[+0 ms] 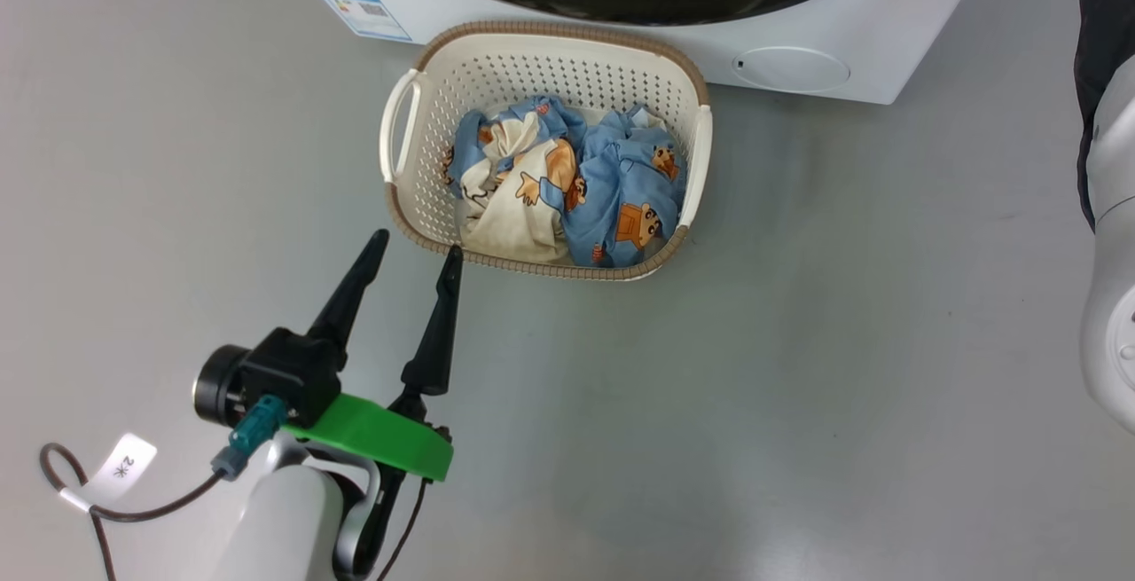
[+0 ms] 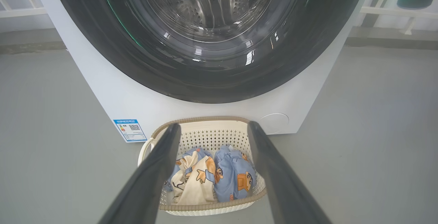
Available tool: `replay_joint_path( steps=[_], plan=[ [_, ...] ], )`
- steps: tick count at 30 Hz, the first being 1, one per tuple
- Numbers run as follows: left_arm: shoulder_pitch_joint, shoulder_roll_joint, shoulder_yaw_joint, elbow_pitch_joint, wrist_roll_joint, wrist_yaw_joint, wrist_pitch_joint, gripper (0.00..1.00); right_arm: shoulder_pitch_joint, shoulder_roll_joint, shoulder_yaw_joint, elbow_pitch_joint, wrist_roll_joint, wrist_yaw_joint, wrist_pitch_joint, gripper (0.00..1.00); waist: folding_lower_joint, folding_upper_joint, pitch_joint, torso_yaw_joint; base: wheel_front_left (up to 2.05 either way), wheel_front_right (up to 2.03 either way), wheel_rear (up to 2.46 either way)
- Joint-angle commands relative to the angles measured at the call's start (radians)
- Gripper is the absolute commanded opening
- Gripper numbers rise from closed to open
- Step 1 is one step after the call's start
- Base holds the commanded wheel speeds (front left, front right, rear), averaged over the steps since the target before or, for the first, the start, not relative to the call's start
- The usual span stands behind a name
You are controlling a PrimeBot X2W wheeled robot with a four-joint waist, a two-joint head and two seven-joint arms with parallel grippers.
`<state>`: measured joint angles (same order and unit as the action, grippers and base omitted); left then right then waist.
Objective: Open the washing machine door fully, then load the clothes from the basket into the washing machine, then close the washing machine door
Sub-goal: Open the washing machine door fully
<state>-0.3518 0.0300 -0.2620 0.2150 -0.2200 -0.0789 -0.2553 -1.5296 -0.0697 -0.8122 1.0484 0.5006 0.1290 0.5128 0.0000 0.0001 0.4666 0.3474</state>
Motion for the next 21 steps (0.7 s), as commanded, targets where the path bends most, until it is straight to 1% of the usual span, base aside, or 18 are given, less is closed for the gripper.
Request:
replay_joint_path(
  steps=[1, 16, 21],
  plan=[
    [-0.018, 0.020, 0.027, -0.027, -0.014, 0.007, -0.006, 1.00, -0.055, 0.019, 0.003, -0.017, -0.011, 0.002, -0.004, 0.00, 0.0000, -0.0001, 0.005, 0.004, 0.00, 0.00, 0.00],
    [-0.018, 0.020, 0.004, -0.033, -0.043, 0.019, -0.006, 1.00, -0.097, 0.019, -0.077, 0.000, -0.103, 0.002, -0.001, 0.00, 0.0000, -0.0001, 0.034, 0.035, 0.00, 0.00, 0.00],
    [-0.026, 0.020, 0.002, -0.035, -0.045, 0.021, -0.006, 1.00, -0.113, 0.019, -0.105, 0.027, -0.132, 0.002, 0.036, 0.00, 0.0000, -0.0001, 0.039, 0.038, 0.00, 0.00, 0.00]
  ],
)
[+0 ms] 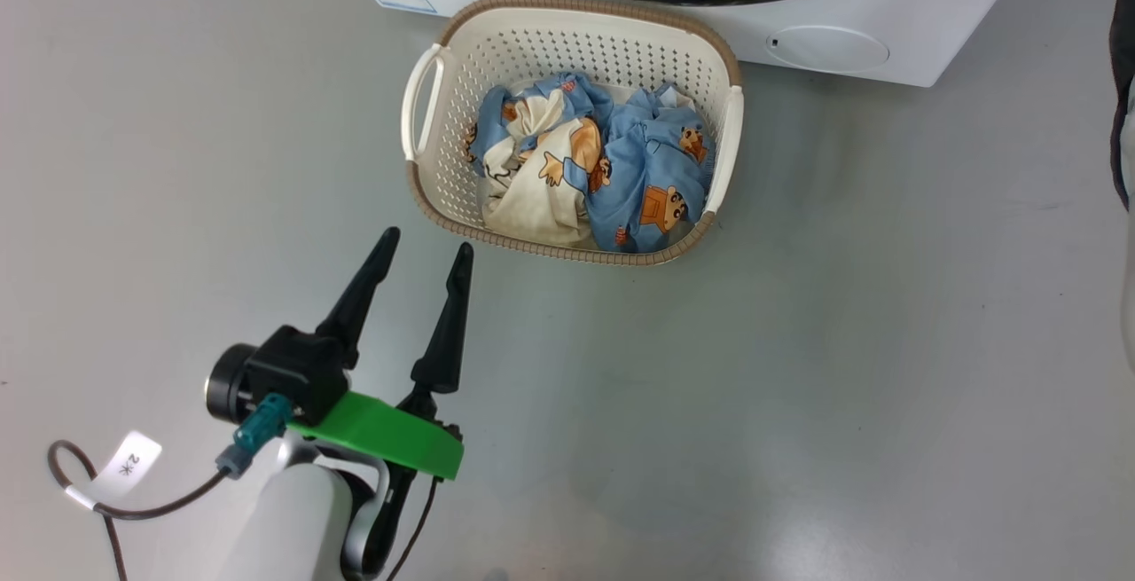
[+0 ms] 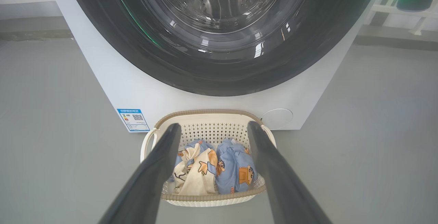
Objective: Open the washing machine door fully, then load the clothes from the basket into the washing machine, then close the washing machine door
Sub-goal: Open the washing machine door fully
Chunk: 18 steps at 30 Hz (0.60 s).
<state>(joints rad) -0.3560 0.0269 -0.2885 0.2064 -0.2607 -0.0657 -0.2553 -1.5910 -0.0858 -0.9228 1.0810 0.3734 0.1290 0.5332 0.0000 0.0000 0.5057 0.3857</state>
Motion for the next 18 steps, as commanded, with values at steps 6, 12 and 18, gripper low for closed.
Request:
replay_joint_path(
  steps=[6, 12, 18],
  plan=[
    [-0.026, 0.023, 0.030, -0.043, 0.006, 0.012, -0.006, 1.00, -0.063, 0.036, 0.002, 0.010, -0.009, 0.002, 0.078, 0.00, 0.0000, 0.0000, -0.001, -0.006, 0.00, 0.00, 0.00],
    [-0.026, 0.023, 0.032, -0.055, 0.016, 0.014, -0.006, 1.00, -0.047, 0.036, 0.028, 0.001, 0.012, 0.002, 0.161, 0.00, 0.0000, 0.0000, -0.012, -0.017, 0.00, 0.00, 0.00],
    [-0.020, 0.023, 0.043, -0.064, 0.029, 0.011, -0.006, 1.00, -0.005, 0.036, 0.076, -0.022, 0.068, 0.002, 0.256, 0.00, 0.0000, 0.0000, -0.033, -0.025, 0.00, 0.00, 0.00]
  ],
)
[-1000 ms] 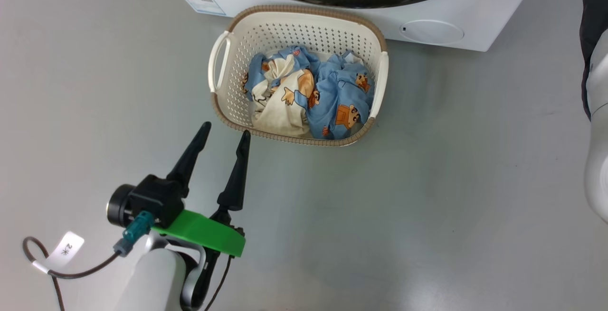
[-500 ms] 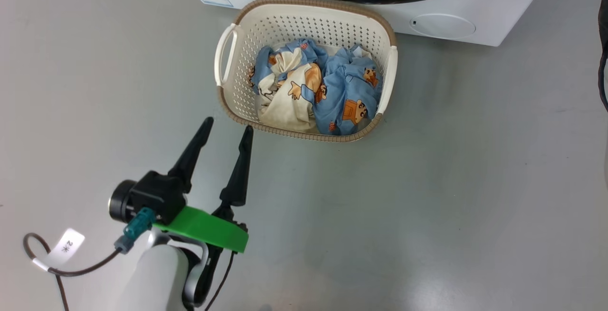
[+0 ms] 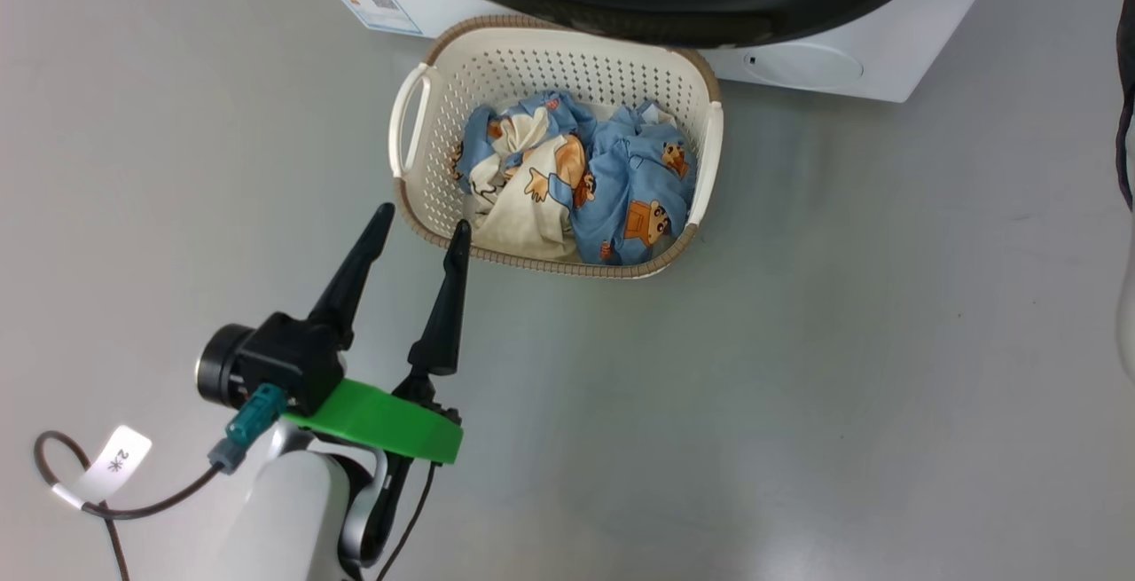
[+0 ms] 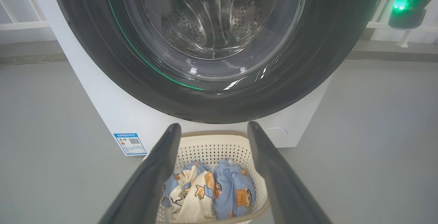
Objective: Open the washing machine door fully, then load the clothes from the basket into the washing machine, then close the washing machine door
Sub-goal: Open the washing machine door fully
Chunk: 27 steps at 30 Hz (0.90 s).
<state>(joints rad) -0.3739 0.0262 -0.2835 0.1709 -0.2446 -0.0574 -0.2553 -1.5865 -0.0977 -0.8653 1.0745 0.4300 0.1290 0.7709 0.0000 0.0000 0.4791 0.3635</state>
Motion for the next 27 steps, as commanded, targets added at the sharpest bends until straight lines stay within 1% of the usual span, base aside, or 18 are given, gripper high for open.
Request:
replay_joint_path(
  steps=[1, 9, 18, 27],
  plan=[
    [-0.001, 0.024, 0.039, -0.030, 0.015, 0.002, -0.006, 1.00, 0.001, 0.047, 0.030, -0.022, 0.023, 0.002, 0.031, 0.00, 0.0000, 0.0000, -0.011, -0.004, 0.00, 0.00, 0.00],
    [0.016, 0.024, 0.054, -0.034, 0.032, 0.000, -0.006, 1.00, 0.099, 0.047, 0.150, -0.071, 0.159, 0.002, 0.111, 0.00, 0.0000, 0.0000, -0.055, -0.013, 0.00, 0.00, 0.00],
    [0.040, 0.024, 0.072, -0.033, 0.050, -0.009, -0.006, 1.00, 0.246, 0.047, 0.343, -0.138, 0.346, 0.002, 0.172, 0.00, 0.0000, 0.0000, -0.112, -0.022, 0.00, 0.00, 0.00],
    [0.062, 0.024, 0.082, -0.034, 0.060, -0.015, -0.006, 1.00, 0.393, 0.047, 0.545, -0.237, 0.543, 0.002, 0.216, 0.00, 0.0000, 0.0000, -0.149, -0.022, 0.00, 0.00, 0.00]
  ],
)
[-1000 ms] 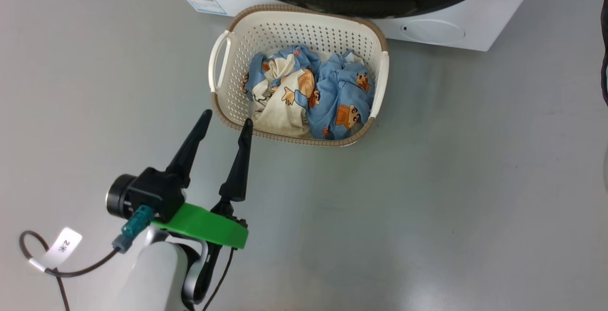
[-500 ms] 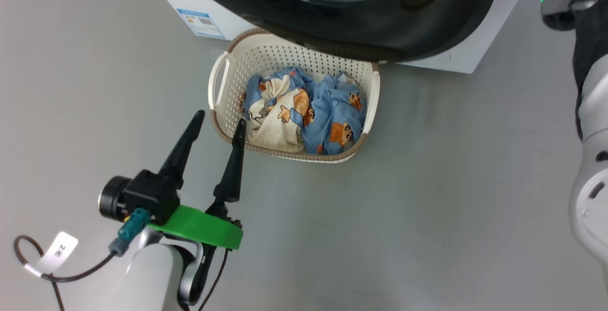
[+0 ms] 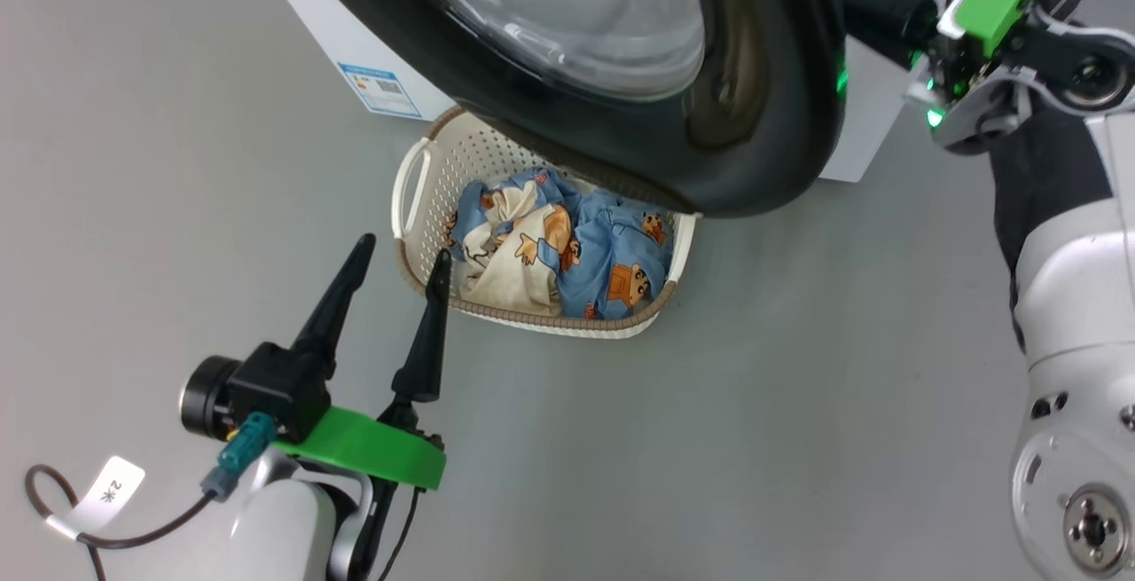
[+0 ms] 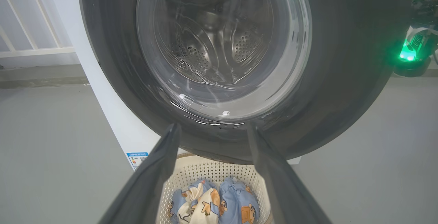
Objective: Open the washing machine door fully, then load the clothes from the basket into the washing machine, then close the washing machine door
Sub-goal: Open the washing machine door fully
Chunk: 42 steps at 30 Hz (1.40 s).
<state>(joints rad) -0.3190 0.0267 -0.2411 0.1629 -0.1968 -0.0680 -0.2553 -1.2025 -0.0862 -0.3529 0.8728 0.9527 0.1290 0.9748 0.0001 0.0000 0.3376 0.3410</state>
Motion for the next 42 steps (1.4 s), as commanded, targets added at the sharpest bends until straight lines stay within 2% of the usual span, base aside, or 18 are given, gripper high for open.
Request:
replay_joint_path(
  steps=[1, 4, 10, 17, 30, 42],
  plan=[
    [0.009, 0.023, 0.041, -0.025, 0.014, -0.006, -0.006, 1.00, 0.026, 0.036, 0.052, -0.047, 0.041, 0.002, 0.016, 0.00, 0.0000, 0.0000, -0.012, 0.001, 0.00, 0.00, 0.00],
    [0.012, 0.023, 0.044, -0.025, 0.016, -0.007, -0.006, 1.00, 0.061, 0.036, 0.095, -0.072, 0.078, 0.002, 0.025, 0.00, 0.0000, 0.0000, -0.021, 0.002, 0.00, 0.00, 0.00],
    [0.023, 0.023, 0.053, -0.019, 0.028, -0.014, -0.006, 1.00, 0.186, 0.036, 0.253, -0.170, 0.222, 0.002, 0.043, 0.00, 0.0000, 0.0000, -0.048, 0.005, 0.00, 0.00, 0.00],
    [0.032, 0.023, 0.062, -0.014, 0.034, -0.020, -0.006, 1.00, 0.286, 0.036, 0.397, -0.241, 0.340, 0.002, 0.004, 0.00, 0.0000, 0.0000, -0.068, 0.005, 0.00, 0.00, 0.00],
    [0.027, 0.023, 0.052, -0.011, 0.029, -0.018, -0.006, 1.00, 0.329, 0.036, 0.635, -0.253, 0.501, 0.002, -0.102, 0.00, 0.0000, 0.0000, -0.075, 0.008, 0.00, 0.00, 0.00],
    [0.027, 0.023, 0.043, -0.011, 0.017, -0.012, -0.006, 1.00, 0.290, 0.036, 0.845, -0.202, 0.657, 0.002, -0.220, 0.00, 0.0000, 0.0000, -0.067, 0.013, 0.00, 0.00, 0.00]
  ],
)
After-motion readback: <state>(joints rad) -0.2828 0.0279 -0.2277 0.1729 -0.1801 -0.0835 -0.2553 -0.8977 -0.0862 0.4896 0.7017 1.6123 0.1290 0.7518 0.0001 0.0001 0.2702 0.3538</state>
